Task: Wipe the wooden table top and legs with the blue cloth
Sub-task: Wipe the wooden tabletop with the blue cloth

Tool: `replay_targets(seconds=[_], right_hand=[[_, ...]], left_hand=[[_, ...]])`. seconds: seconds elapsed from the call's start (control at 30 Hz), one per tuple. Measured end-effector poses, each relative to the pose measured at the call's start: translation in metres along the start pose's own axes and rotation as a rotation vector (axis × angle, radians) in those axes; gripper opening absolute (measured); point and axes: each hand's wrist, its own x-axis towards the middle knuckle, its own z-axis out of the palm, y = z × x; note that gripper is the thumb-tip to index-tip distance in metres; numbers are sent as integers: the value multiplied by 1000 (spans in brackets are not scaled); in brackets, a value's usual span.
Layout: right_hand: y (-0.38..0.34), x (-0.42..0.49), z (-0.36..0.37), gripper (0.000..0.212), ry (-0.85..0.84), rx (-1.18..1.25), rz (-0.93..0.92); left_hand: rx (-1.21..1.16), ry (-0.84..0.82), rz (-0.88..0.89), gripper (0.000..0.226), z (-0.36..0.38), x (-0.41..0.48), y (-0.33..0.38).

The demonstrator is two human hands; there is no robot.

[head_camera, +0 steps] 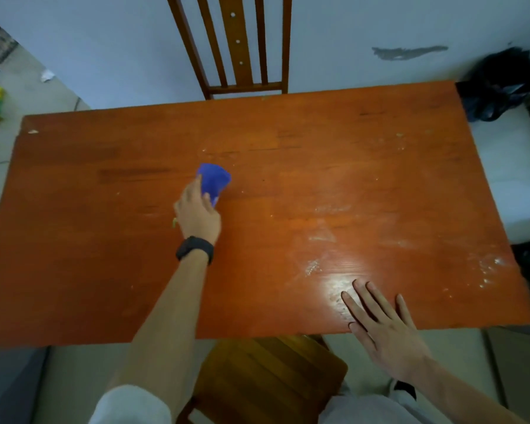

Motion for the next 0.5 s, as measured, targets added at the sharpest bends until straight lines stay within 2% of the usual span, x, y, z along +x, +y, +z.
replay_targets(seconds=[0.1,0.2,0.27,0.33,0.43,0.5], right_hand=[[-2,1,0,58,3,-14,-7],[-3,4,-2,57,6,-11,-17],[-4,2,-4,56,-9,-4,-20],[-3,1,-4,56,-7,15,-12],[-5,0,-5,56,-17,31,-11],[-5,-1,-6,56,-30,48,-12]], left_hand=[[79,98,-210,47,-20,41,-58],[184,0,-328,54,-16,40,-82],[196,-24,-345,54,-2,28,-71],[202,-57,-223,53,20,20,-40],[215,-176,77,54,58,-9,15],[187,-251,150,54,79,-47,48]])
